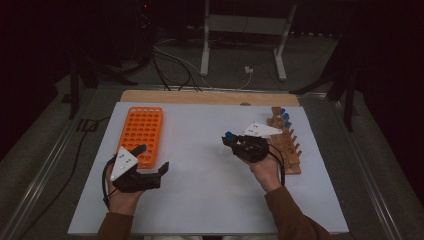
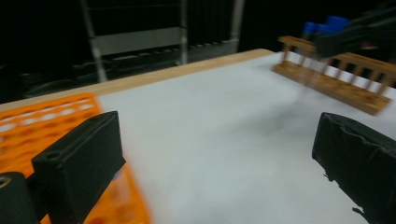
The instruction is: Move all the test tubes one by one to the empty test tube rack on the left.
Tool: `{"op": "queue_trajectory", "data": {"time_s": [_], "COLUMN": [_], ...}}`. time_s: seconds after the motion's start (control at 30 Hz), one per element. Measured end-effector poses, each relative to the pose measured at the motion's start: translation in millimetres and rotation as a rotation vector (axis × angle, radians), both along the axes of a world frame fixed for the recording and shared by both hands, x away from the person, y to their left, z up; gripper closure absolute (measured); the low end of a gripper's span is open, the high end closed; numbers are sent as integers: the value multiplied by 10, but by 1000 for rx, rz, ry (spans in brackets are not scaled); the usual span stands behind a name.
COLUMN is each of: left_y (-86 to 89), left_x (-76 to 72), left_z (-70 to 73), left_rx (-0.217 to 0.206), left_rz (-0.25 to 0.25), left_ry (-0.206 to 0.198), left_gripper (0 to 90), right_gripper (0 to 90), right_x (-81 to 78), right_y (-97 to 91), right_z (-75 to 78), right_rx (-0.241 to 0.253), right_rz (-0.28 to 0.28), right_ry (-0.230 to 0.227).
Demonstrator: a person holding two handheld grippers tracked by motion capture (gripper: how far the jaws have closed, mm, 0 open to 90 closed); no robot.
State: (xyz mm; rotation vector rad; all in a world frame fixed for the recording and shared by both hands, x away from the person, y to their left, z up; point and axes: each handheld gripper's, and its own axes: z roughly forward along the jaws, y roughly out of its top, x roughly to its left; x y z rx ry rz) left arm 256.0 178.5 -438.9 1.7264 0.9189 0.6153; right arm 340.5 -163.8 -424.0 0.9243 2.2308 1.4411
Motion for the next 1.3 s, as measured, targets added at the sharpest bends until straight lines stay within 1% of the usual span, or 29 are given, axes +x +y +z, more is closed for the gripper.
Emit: {"op": "queue_trajectory", "data": {"time_s": [0.1,0.17,0.2,0.23,0.33,0.4,0.43,0.47,0.5,0.53,0.57,0.63,0.73,0.87,1.0,1.07,1.27,1.3], "left_y": [-151,-260,-313,-363,-485,-545,-579,-603,-629,-659,-682,-716,-753,-772,-782,-779,-770,-770], "left_x": [53,91,109,134,211,248,262,272,283,291,302,320,335,343,352,350,357,359], "left_z": [-7,-20,-29,-42,-85,-104,-112,-120,-128,-135,-143,-162,-188,-204,-215,-217,-227,-230], "left_rx": [8,26,38,42,39,31,32,30,33,41,48,49,66,86,101,107,103,100], "left_rz": [-50,-85,-95,-104,-122,-144,-155,-183,-203,-203,-208,-223,-232,-227,-223,-222,-232,-231], "left_ry": [27,38,38,45,63,69,74,75,75,77,80,81,79,73,70,67,75,77], "left_gripper": [38,52,58,65,95,176,180,235,321,362,383,469,575,668,734,770,778,779], "right_gripper": [765,765,765,764,765,765,764,764,765,765,764,764,765,766,767,768,764,746], "right_x": [-18,-34,-44,-57,-90,-110,-117,-123,-128,-132,-140,-152,-178,-188,-193,-199,-190,-184], "right_y": [78,133,161,192,287,350,377,403,428,451,476,516,575,617,651,668,673,667], "right_z": [-5,-11,-16,-21,-34,-36,-35,-34,-33,-32,-32,-37,-50,-64,-67,-66,-74,-76], "right_rx": [3,5,8,12,17,17,18,20,20,20,22,29,24,23,31,26,26,28], "right_rz": [20,33,41,48,71,85,92,98,104,110,113,125,143,156,173,176,182,188], "right_ry": [7,12,14,17,22,25,25,26,26,25,28,33,37,42,45,45,53,59]}}
